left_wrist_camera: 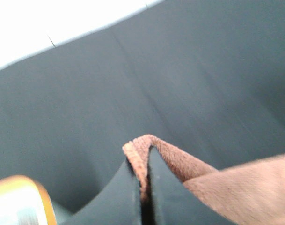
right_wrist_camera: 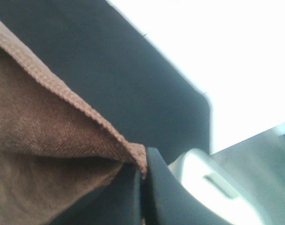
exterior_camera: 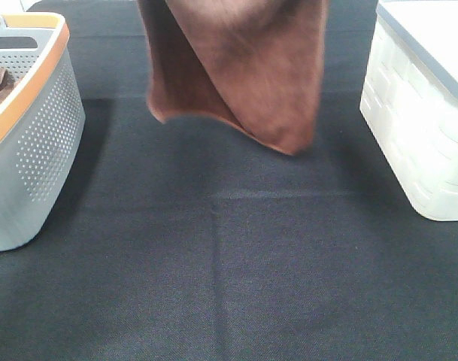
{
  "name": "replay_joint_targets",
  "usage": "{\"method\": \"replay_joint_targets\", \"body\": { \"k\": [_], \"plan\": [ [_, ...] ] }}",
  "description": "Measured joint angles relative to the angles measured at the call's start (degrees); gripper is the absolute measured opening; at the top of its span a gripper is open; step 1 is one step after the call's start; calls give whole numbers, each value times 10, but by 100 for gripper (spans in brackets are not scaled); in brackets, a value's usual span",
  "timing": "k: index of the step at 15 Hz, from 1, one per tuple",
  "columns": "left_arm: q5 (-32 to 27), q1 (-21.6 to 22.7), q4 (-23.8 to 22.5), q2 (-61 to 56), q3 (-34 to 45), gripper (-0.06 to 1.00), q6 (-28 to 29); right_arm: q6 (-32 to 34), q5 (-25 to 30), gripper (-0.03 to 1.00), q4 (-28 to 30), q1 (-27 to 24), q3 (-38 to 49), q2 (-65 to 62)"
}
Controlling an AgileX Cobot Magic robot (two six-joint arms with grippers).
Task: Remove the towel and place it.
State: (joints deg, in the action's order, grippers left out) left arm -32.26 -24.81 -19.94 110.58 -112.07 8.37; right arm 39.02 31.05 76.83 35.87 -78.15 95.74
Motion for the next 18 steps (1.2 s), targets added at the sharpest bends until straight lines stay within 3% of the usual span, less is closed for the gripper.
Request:
{"method": "replay_joint_targets", "body": {
  "k": [2, 3, 4, 6, 7, 8, 10, 14, 15, 16, 18],
  "plan": [
    [79, 25, -1, 37, 0, 0, 36, 148, -8, 0, 163, -21, -26, 62],
    [103, 29, -1, 54, 0, 0, 46, 213, -13, 0, 199, -37, -42, 90],
    [103, 29, -1, 54, 0, 0, 46, 213, -13, 0, 199, -37, -42, 90],
    [111, 29, 2, 88, 0, 0, 53, 314, -20, 0, 218, -71, -61, 140],
    [80, 28, 22, 112, 0, 0, 54, 325, -21, 0, 193, -79, -62, 161],
    [42, 25, 37, 123, 0, 0, 54, 314, -36, 0, 150, -79, -60, 168],
    [-53, 22, 63, 134, 0, 0, 53, 208, -77, 0, -2, -77, -42, 168],
    [-234, 2, 97, 133, 0, 0, 17, -108, 24, 0, -375, -77, -37, 168],
    [-282, -5, 112, 133, 0, 0, 9, -226, 57, 0, -506, -77, -37, 168],
    [-311, -7, 123, 133, 0, 0, 6, -284, 85, 0, -572, -77, -37, 168],
    [-362, -9, 125, 142, 0, 0, -1, -323, 122, 0, -637, -77, -37, 168]
  ]
}}
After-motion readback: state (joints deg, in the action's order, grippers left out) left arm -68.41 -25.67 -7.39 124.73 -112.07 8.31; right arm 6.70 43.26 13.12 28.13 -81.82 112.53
